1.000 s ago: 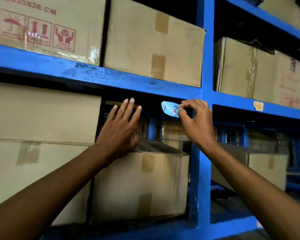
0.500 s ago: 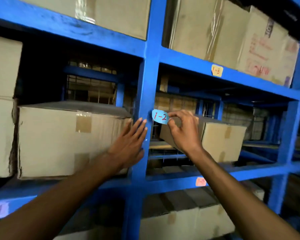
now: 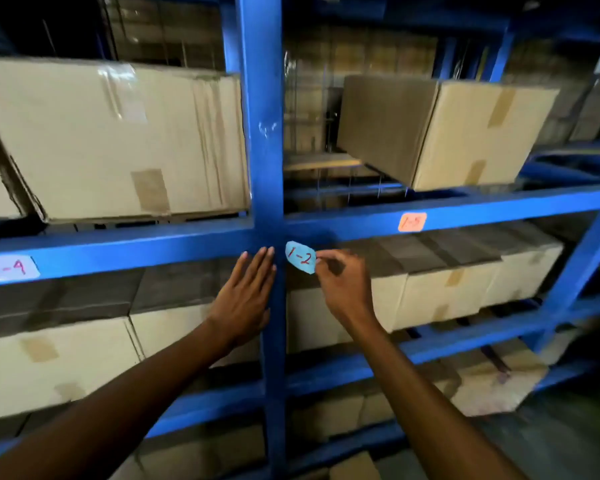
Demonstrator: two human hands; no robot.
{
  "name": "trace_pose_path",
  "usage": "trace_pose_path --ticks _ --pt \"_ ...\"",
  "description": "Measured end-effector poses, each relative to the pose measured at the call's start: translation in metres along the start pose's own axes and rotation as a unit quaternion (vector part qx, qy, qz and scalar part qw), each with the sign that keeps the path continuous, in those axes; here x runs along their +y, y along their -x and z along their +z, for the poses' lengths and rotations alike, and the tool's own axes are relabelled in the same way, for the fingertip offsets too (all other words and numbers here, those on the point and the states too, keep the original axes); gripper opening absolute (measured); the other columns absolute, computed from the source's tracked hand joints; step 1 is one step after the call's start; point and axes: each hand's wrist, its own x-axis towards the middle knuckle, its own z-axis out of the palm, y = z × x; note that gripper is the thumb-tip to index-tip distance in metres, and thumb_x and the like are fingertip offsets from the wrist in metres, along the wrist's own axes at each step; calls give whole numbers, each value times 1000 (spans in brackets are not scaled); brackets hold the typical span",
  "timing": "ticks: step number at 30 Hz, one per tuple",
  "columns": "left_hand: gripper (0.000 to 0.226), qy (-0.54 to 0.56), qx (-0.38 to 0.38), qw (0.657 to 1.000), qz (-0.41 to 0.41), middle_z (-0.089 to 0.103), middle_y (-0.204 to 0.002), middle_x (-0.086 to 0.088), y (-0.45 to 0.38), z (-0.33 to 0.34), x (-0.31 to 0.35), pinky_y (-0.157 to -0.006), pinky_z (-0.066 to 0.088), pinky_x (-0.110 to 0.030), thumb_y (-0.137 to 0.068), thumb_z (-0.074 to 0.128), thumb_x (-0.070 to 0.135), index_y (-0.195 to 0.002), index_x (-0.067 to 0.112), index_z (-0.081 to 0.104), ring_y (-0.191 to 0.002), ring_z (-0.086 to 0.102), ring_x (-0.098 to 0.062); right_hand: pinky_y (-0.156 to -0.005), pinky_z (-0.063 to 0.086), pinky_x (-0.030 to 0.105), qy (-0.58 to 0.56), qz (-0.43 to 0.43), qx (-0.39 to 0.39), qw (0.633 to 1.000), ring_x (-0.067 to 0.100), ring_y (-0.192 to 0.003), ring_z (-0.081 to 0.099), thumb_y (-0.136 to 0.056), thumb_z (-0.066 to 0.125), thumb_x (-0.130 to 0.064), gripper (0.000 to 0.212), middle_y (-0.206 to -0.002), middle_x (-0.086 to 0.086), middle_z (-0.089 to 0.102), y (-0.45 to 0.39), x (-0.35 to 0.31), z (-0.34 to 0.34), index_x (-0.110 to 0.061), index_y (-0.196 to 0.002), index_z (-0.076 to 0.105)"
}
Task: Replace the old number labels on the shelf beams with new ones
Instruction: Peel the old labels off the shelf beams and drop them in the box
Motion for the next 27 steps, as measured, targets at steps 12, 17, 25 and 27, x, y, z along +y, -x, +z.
trace_pose_path --ticks 12,17,25,27 --pt "80 24 -200 976 82 -15 -154 -26 53 93 90 -112 -13 -50 -92 42 42 -148 4 -1 -143 -15 -39 -75 55 35 84 297 -115 944 27 -85 69 -78 63 -8 11 -88 16 75 176 201 27 -6 -81 73" --pt "77 16 -184 978 92 -16 -152 -29 60 120 103 -113 -10 -52 -94 40 42 -148 7 0 -142 -15 -41 -82 50 33 163 428 -192 868 29 -92 66 -77 54 -34 33 -96 12 73 245 268 38 -10 -91 72" --pt "91 -6 -154 985 83 -16 -154 -26 65 142 104 -113 -7 -53 -86 48 52 -149 11 -3 -143 -15 -39 -62 35 28 125 506 -193 832 28 -71 57 -83 65 -12 36 -68 26 61 280 293 51 0 -50 59" --pt "92 -1 -153 985 81 -16 -154 -26 66 144 105 -114 -6 -52 -84 51 50 -149 11 -2 -143 -15 -39 -55 36 21 115 518 -191 826 25 -73 60 -81 65 -6 27 -73 26 66 282 298 59 7 -57 64"
